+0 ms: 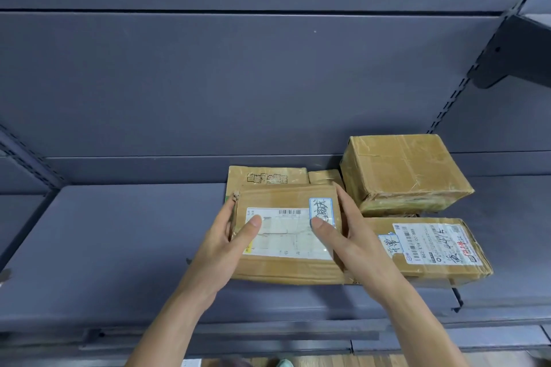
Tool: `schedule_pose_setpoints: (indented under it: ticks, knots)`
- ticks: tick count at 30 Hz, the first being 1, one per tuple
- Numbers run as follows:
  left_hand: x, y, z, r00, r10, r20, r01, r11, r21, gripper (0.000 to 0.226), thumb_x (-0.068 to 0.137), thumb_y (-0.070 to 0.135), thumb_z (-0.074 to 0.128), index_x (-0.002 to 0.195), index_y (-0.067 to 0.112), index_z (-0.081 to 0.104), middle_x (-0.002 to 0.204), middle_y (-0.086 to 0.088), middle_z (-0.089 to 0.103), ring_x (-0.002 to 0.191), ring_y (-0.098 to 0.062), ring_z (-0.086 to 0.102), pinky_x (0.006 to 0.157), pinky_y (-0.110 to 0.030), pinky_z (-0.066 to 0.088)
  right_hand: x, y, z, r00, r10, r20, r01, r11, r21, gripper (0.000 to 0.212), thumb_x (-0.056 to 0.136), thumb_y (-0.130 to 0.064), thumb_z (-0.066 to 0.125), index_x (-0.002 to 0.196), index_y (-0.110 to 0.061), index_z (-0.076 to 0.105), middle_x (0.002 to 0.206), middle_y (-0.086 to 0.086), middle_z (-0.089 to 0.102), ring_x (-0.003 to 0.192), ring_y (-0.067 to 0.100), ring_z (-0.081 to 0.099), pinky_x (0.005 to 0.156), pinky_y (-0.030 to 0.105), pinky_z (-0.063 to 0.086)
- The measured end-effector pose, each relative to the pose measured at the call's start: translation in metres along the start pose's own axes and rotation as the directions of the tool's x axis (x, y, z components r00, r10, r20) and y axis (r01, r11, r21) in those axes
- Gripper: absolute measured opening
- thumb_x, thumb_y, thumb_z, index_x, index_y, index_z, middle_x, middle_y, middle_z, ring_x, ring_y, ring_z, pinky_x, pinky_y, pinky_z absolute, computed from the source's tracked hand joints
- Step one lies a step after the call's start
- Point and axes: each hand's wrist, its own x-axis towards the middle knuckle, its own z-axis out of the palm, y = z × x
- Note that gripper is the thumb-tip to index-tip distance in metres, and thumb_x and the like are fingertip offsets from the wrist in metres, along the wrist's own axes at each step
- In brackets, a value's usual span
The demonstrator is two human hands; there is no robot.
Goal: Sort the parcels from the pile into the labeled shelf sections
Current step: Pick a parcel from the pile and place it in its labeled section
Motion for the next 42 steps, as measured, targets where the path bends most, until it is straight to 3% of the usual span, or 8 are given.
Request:
schedule_pose_setpoints:
  ticks: [6,11,17,21,26,30,35,42]
  knots:
    - [-0.014,-0.013,-0.012,0.996,-0.075,-0.051,0.078,0.995,0.06,0.038,0.097,0.052,0.058,0.135,0.055,0.052,0.131,0.024,0.067,0.121,0.001,0.064,0.103,-0.035,0.044,0.005,0.009,0.017,0.998,0.04,0.046,-0.042,0.998,0.041,0.07,0.095,-0.036,0.07,0.153,-0.042,0.031,0.129,-0.022,0.067,0.123,0.003,0.06,0.113,0.044,0.042]
    - [-0.034,-0.026,-0.027,0.977,-0.087,-0.196,0.105,0.99,0.089,0.048,0.092,0.061,0.058,0.139,0.051,0.051,0.128,0.024,0.068,0.12,0.003,0.063,0.104,-0.038,0.047,0.009,0.01,0.038,0.996,0.024,0.085,-0.023,1.0,-0.014,0.071,0.094,-0.041,0.069,0.155,-0.043,0.031,0.135,-0.023,0.062,0.13,0.003,0.054,0.116,0.042,0.039]
    - [-0.053,-0.038,-0.049,0.909,-0.095,-0.406,0.106,0.994,0.005,0.029,0.1,0.04,0.064,0.128,0.046,0.062,0.121,0.024,0.071,0.112,0.007,0.065,0.09,-0.023,0.046,0.012,0.005,0.073,0.982,-0.035,0.187,0.051,0.995,-0.082,0.05,0.101,-0.032,0.06,0.147,-0.043,0.044,0.124,-0.032,0.064,0.116,-0.008,0.059,0.107,0.027,0.045]
    - [-0.071,-0.041,-0.069,0.85,-0.118,-0.514,0.111,0.993,-0.044,0.029,0.098,0.042,0.067,0.125,0.05,0.061,0.118,0.03,0.07,0.107,0.014,0.063,0.088,-0.019,0.044,0.01,0.0,0.102,0.965,-0.015,0.26,0.049,0.991,-0.123,0.056,0.1,-0.042,0.059,0.151,-0.047,0.036,0.128,-0.033,0.062,0.117,-0.008,0.057,0.106,0.027,0.043]
    - [-0.106,-0.045,-0.104,0.799,-0.161,-0.579,0.138,0.987,-0.084,0.033,0.088,0.061,0.067,0.119,0.067,0.056,0.118,0.038,0.065,0.106,0.018,0.06,0.091,-0.023,0.045,0.006,-0.009,0.145,0.954,-0.015,0.298,0.068,0.983,-0.168,0.055,0.097,-0.048,0.06,0.147,-0.054,0.036,0.12,-0.037,0.063,0.11,-0.008,0.059,0.092,0.017,0.044]
    - [-0.148,-0.049,-0.141,0.776,-0.145,-0.614,0.122,0.989,-0.079,0.034,0.098,0.047,0.064,0.114,0.076,0.053,0.117,0.042,0.063,0.106,0.024,0.056,0.091,-0.017,0.04,-0.01,-0.021,0.198,0.942,-0.016,0.336,0.091,0.974,-0.209,0.039,0.098,-0.048,0.06,0.122,-0.07,0.039,0.103,-0.054,0.055,0.099,-0.023,0.054,0.074,-0.002,0.04]
    - [-0.215,-0.06,-0.2,0.727,-0.132,-0.674,0.084,0.991,-0.104,0.037,0.101,0.041,0.063,0.131,0.062,0.055,0.122,0.027,0.069,0.115,0.003,0.065,0.1,-0.03,0.047,-0.041,-0.035,0.277,0.91,-0.041,0.413,0.148,0.962,-0.23,0.043,0.098,-0.05,0.056,0.137,-0.06,0.041,0.113,-0.042,0.06,0.1,-0.012,0.059,0.085,0.02,0.045]
    - [-0.301,-0.088,-0.278,0.604,-0.142,-0.784,0.051,0.989,-0.139,0.039,0.101,0.036,0.064,0.135,0.052,0.057,0.12,0.022,0.072,0.109,0.001,0.068,0.092,-0.027,0.053,-0.09,-0.045,0.385,0.832,-0.072,0.551,0.241,0.94,-0.242,0.046,0.097,-0.059,0.052,0.139,-0.063,0.035,0.119,-0.044,0.058,0.107,-0.014,0.057,0.085,0.017,0.042]
